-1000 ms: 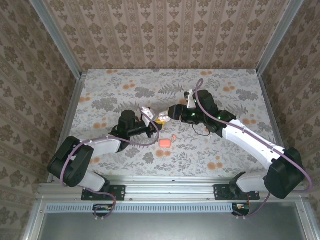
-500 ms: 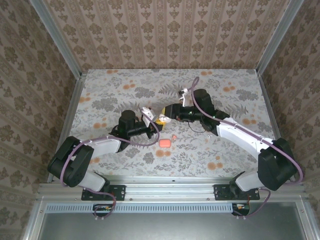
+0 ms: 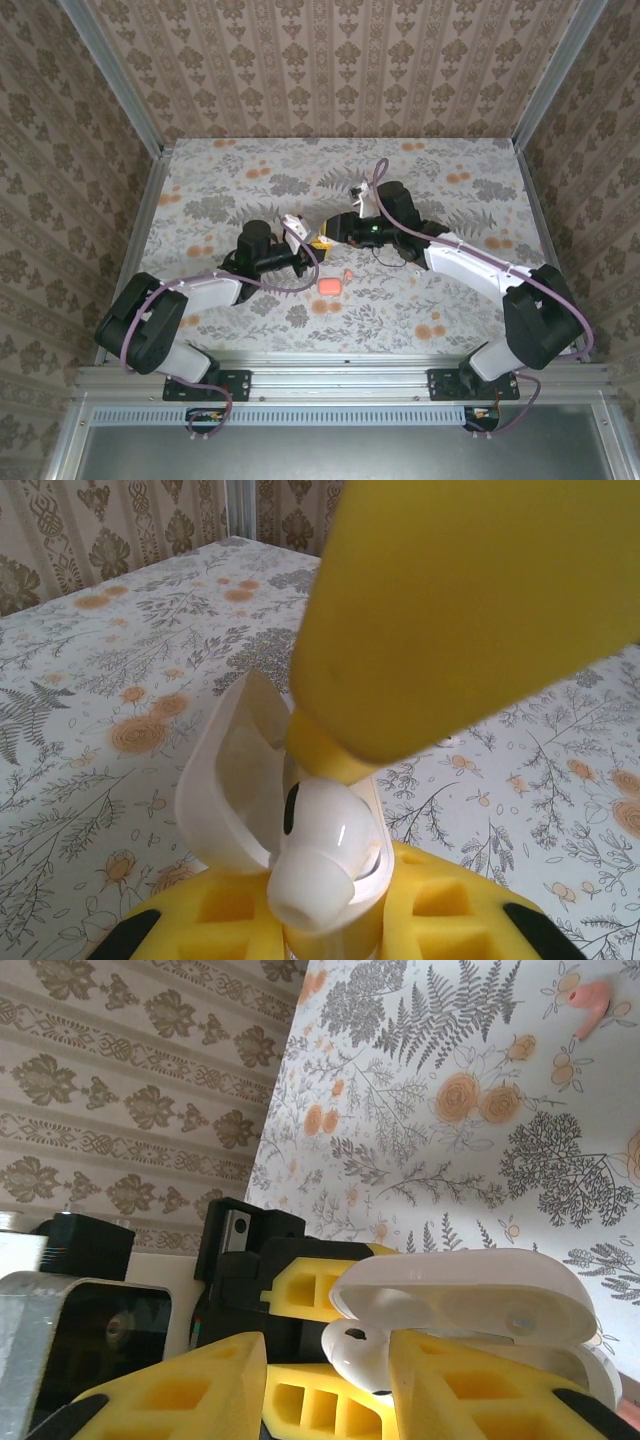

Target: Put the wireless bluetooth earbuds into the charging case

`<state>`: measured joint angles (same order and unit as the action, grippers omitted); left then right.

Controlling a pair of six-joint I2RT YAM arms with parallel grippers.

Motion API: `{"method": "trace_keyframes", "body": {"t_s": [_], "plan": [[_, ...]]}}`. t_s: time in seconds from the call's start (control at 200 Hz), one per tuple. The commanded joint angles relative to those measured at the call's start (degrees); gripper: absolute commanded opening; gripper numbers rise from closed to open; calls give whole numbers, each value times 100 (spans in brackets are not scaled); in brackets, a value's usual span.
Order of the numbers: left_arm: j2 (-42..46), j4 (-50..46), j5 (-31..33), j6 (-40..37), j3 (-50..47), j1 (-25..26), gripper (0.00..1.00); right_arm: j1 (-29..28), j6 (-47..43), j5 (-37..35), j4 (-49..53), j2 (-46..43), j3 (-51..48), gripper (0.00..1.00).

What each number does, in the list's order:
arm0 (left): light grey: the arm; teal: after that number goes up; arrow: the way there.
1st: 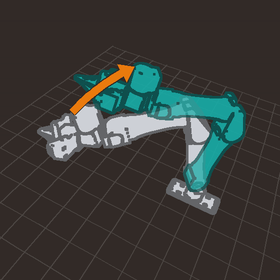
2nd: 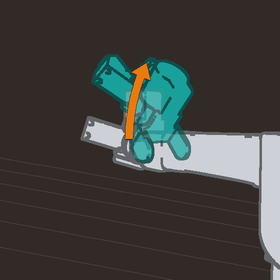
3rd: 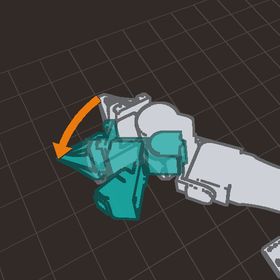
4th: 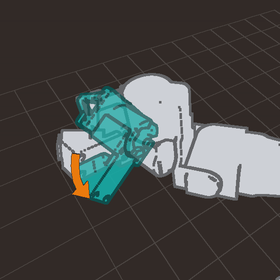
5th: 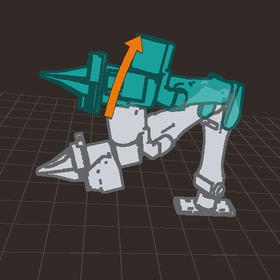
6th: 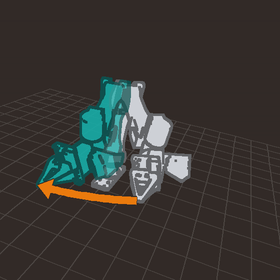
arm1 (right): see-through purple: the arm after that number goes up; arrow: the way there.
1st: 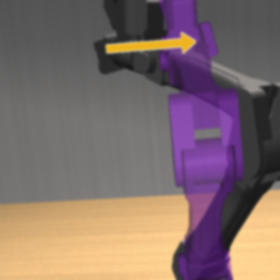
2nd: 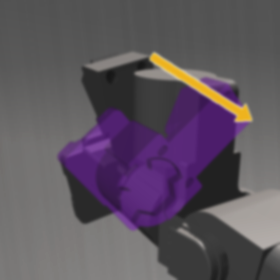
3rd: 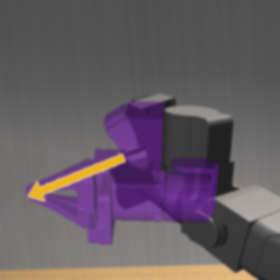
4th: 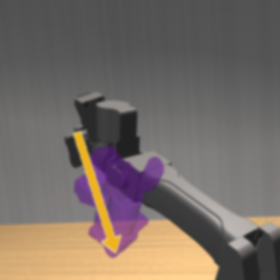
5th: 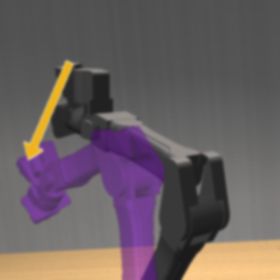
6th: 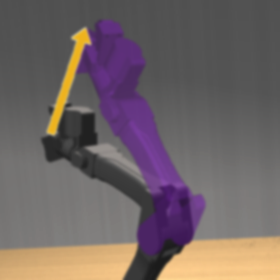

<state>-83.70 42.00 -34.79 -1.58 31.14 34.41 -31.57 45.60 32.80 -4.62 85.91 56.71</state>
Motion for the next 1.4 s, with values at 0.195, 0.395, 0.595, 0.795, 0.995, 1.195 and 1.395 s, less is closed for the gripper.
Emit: {"method": "trace_keyframes", "body": {"t_s": [0.195,0.395,0.595,0.795,0.995,1.195,1.395], "plan": [[211,94,-160,-92,77,-9,8,-60,-26,201,-186,211,95,36],[183,41,-160,-144,103,-5,8,-60,-128,236,-92,347,167,32],[156,-71,-355,-243,154,-9,8,-60,-453,218,357,483,411,30],[105,-244,-50,-410,215,-14,8,-52,-827,-57,1053,393,646,32],[-21,-191,573,-500,193,-11,8,-51,-921,-560,1499,63,772,39],[-282,-9,891,-531,204,-12,8,-50,-561,-1072,1693,34,797,51],[-554,69,1043,-570,279,-5,8,-51,137,-1179,1579,400,867,68]]}}
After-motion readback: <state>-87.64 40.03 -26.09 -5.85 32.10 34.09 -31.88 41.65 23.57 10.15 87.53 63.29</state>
